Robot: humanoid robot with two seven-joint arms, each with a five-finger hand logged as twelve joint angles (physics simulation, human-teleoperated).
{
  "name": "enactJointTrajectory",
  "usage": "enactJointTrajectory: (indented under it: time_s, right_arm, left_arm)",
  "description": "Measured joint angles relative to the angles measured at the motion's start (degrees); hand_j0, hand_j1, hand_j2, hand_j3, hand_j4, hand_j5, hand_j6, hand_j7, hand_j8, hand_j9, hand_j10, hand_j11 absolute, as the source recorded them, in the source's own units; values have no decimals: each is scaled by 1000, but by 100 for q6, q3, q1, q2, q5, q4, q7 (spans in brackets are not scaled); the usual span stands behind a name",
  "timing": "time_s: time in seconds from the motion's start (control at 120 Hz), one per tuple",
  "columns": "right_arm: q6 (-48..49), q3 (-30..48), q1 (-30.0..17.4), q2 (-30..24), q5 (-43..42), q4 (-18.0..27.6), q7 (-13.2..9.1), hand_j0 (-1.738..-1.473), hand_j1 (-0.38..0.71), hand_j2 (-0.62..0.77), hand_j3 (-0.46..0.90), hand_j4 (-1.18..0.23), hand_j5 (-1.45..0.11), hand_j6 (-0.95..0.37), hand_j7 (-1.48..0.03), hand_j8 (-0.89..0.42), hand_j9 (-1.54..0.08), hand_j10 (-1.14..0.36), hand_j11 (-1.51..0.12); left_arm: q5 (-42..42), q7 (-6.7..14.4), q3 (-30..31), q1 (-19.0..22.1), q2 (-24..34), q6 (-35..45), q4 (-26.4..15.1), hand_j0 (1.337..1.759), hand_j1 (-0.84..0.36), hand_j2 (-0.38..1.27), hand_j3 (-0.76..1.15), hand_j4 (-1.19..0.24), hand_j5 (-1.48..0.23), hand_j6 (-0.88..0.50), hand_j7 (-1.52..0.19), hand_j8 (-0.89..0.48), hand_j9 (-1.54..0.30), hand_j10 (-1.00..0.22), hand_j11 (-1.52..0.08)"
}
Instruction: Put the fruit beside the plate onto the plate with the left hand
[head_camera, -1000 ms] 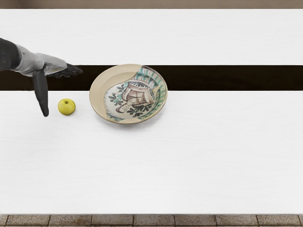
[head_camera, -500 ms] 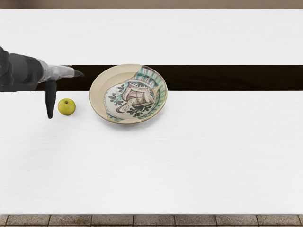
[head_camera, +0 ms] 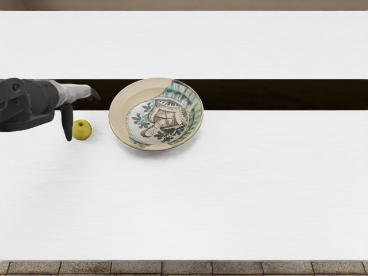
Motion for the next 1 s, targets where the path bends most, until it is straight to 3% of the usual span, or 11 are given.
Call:
enactJointTrajectory:
  time_s: [0.55, 1.0]
  right_arm:
    - [0, 1, 0, 0, 0, 0, -3, -1658, -331, -3, 0, -15, -20, -15, -20, -15, -20, -15, -20]
    - [0, 1, 0, 0, 0, 0, 1, -1658, -331, -3, 0, -15, -20, -15, -20, -15, -20, -15, -20]
  left_arm:
    - [184, 0, 991, 113, -386, 1010, 217, 1658, 82, 48, 0, -229, -293, -231, -292, -230, -292, -229, -292]
    - [336, 0, 1106, 288, -385, 1487, 337, 1658, 4, 61, 0, -294, -377, -295, -377, -295, -377, -294, -377]
